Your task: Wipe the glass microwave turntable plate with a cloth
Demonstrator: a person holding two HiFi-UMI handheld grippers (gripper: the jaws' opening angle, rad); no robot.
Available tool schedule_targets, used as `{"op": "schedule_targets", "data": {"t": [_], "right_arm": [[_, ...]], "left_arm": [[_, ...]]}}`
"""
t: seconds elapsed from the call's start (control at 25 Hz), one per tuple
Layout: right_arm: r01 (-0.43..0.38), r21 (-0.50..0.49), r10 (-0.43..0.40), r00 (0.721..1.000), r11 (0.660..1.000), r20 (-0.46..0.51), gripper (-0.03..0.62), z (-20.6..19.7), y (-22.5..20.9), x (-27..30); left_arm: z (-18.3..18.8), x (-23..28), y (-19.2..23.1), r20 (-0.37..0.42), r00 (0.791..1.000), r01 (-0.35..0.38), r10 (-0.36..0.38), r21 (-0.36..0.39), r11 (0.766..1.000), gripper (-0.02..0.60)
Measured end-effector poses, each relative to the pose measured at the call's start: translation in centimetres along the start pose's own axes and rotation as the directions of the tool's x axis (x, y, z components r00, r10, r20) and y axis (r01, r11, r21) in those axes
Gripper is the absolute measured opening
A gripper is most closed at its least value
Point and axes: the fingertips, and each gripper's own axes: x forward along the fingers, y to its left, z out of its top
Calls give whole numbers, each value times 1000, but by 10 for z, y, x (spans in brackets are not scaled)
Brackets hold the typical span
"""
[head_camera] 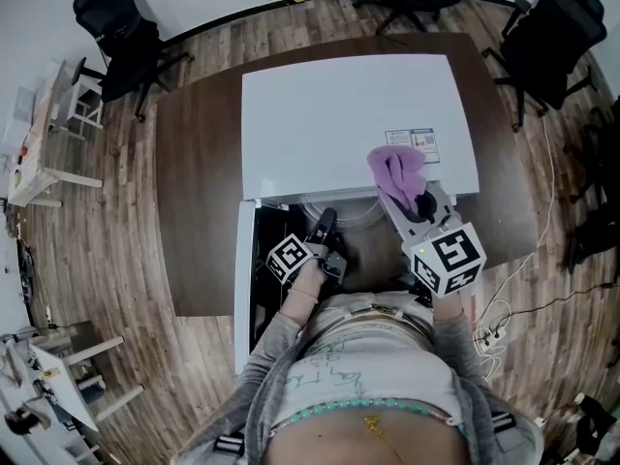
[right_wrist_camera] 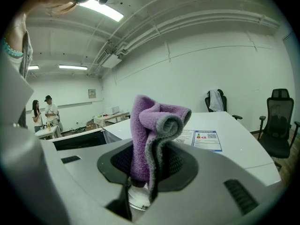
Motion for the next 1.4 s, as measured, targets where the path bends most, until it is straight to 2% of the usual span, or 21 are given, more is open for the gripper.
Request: {"op": "schedule_targets", "data": {"t": [0.16,0.76,1.08,1.24,1.4], "right_arm": [[8,-13,-8,1000,1000,1,115,0,0,1],[-27,-68,28,1000,997,2,115,-1,9,-21],[-128,-173,112,989,977,-99,115,-28,34,-25],[-146,-219,113,981,965,-159,115,-41,41,-25],[-157,-224,111,972,962,-205,115,-54,45,-16]], "left_arm": [[-4,-5,1,-12,1000,-7,6,-28,1000,72],[-22,-22,4,-3,999,-45,45,-32,998,72],[-25,-29,5,-3,999,-36,36,-37,999,72],[-30,-30,3,5,999,-41,41,-31,999,72],[-29,-31,6,8,998,-54,55,-26,998,72]]}}
